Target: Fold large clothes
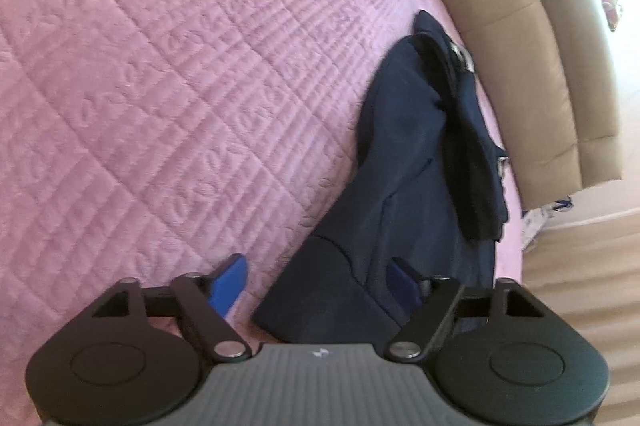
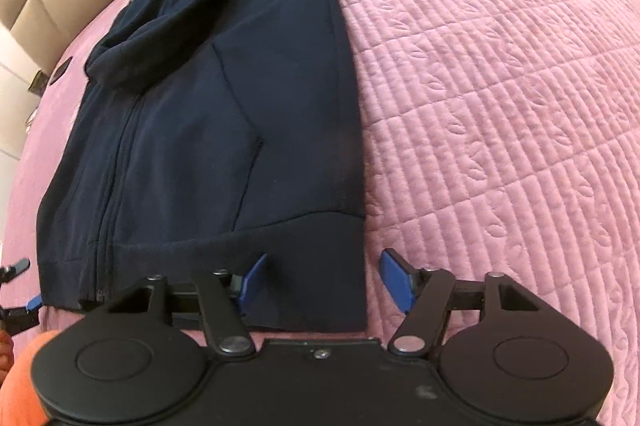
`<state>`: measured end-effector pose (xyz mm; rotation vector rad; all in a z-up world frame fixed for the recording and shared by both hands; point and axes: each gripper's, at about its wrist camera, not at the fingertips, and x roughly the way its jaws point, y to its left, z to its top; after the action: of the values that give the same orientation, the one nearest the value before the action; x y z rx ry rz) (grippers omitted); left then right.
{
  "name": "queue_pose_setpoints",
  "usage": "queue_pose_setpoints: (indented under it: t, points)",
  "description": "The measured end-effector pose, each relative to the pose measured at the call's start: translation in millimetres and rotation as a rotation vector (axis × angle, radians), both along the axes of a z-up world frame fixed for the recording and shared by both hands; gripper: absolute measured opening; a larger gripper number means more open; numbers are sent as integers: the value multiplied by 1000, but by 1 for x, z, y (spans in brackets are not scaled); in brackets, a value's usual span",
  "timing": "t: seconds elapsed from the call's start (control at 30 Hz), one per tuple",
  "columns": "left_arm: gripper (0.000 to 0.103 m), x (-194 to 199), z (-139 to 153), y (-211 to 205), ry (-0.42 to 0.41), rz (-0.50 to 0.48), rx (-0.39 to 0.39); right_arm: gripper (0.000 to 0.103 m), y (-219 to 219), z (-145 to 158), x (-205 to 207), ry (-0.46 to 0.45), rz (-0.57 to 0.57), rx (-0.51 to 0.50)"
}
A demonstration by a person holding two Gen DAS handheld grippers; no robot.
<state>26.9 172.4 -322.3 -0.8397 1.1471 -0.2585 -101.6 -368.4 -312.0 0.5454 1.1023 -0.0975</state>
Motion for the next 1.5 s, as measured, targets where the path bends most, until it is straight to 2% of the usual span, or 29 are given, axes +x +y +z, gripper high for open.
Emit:
queue_pose_setpoints:
  t: [0.03, 0.07, 0.13, 0.2, 0.23, 0.3, 0.37, 0.47, 0.57, 0.67, 0.77, 0.8, 0.83, 0.87, 0.9, 0.93, 0.97, 1.0, 1.13, 1.23, 1.33, 1.37, 1.5]
  points:
    - [82, 1, -1, -2, -5, -12, -10, 60, 1, -1, 0, -4, 8, 8]
    - [81, 0, -2, -4, -8, -21, -15, 53, 3, 0, 0, -9, 17, 14]
    - [71, 3, -5, -15, -15, -49, 5, 43, 4, -1, 1, -14, 23, 23]
    - [24, 9, -5, -34, -14, -109, 101, 23, 4, -2, 3, -24, 22, 52]
    - [15, 10, -5, -41, -7, -128, 138, 17, 3, -1, 4, -34, 22, 71]
    - [11, 13, -3, -50, -18, -137, 165, 14, 3, 8, 7, -71, 32, 84]
    - [10, 15, 9, -52, -63, -141, 147, 13, 0, 22, 10, -119, 37, 86]
    - [10, 23, 34, -45, -135, -102, 47, 13, -10, 52, 26, -212, 39, 109]
    - [10, 51, 62, -49, -223, -74, -10, 13, -18, 83, 62, -301, 57, 63]
    - [10, 100, 88, -65, -304, -46, -39, 13, -34, 101, 111, -370, 25, 8]
    - [11, 159, 107, -96, -374, -4, 19, 13, -54, 105, 167, -414, -101, -56]
    - [14, 179, 111, -107, -385, 29, 38, 20, -58, 103, 181, -415, -149, -77]
    - [18, 194, 113, -115, -395, 57, 41, 34, -64, 100, 196, -410, -192, -96]
    - [21, 209, 113, -123, -410, 76, 48, 56, -68, 98, 207, -394, -218, -113]
    - [30, 218, 111, -128, -413, 79, 61, 69, -74, 95, 211, -387, -223, -118]
    - [38, 225, 108, -131, -410, 82, 81, 71, -76, 91, 212, -399, -210, -112]
    - [51, 229, 103, -134, -410, 74, 119, 77, -78, 87, 211, -405, -189, -110]
    - [55, 231, 99, -135, -415, 53, 159, 77, -80, 79, 210, -393, -170, -126]
    - [55, 241, 77, -130, -390, -65, 251, 77, -82, 47, 219, -313, -98, -186]
    - [55, 254, 66, -133, -386, -137, 303, 77, -83, 39, 233, -311, -52, -215]
    - [55, 272, 58, -146, -394, -209, 395, 77, -76, 35, 253, -311, -5, -266]
    - [55, 278, 54, -149, -418, -214, 386, 76, -75, 33, 262, -311, 11, -271]
    - [59, 301, 43, -157, -407, -221, 391, 75, -74, 24, 292, -309, 24, -269]
